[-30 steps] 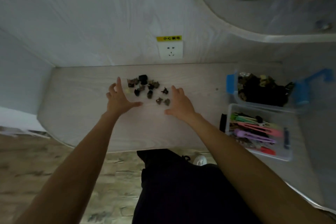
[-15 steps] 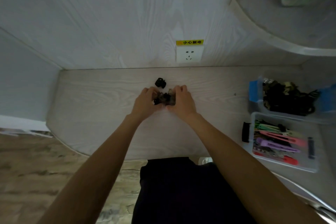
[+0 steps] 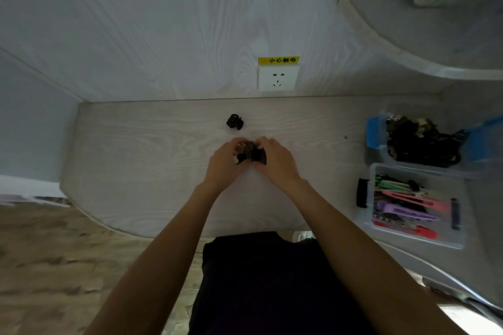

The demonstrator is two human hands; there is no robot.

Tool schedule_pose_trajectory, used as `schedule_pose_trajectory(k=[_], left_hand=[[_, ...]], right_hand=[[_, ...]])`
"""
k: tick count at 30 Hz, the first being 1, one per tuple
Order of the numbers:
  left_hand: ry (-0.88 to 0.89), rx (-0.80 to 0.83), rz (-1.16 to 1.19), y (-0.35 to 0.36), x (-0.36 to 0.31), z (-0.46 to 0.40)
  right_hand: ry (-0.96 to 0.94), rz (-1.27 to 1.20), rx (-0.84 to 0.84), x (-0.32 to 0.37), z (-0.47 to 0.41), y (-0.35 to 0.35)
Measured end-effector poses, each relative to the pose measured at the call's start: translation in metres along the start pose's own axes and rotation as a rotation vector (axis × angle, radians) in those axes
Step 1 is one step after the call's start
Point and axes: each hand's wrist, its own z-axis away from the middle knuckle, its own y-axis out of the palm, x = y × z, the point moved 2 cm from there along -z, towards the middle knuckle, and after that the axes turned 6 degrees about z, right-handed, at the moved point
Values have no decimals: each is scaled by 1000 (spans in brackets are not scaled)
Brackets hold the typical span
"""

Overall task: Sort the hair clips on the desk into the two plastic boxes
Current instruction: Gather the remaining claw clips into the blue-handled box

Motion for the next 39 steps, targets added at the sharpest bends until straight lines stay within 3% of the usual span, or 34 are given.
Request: schedule_pose_trajectory(k=[10,18,23,30,36,39], left_hand=[[-59,-12,316,5,-10,9],[272,-100,352,24,-105,27],[391,-16,413,86,-192,17],[490,86,150,166,-261,-6],[455,71,-268,179,-246,-14],[522,124,-299,180,-243,-7]], right_hand=[[138,-511,-46,-14,10,-14],[33,-825,-114,-46,55,-99],[151,-957,-272,-110,93,-174],[267,-782,-396,-201,120,-240],[267,-51,-463,-237,112,-264],[289,90,-395,-239,104,-270]])
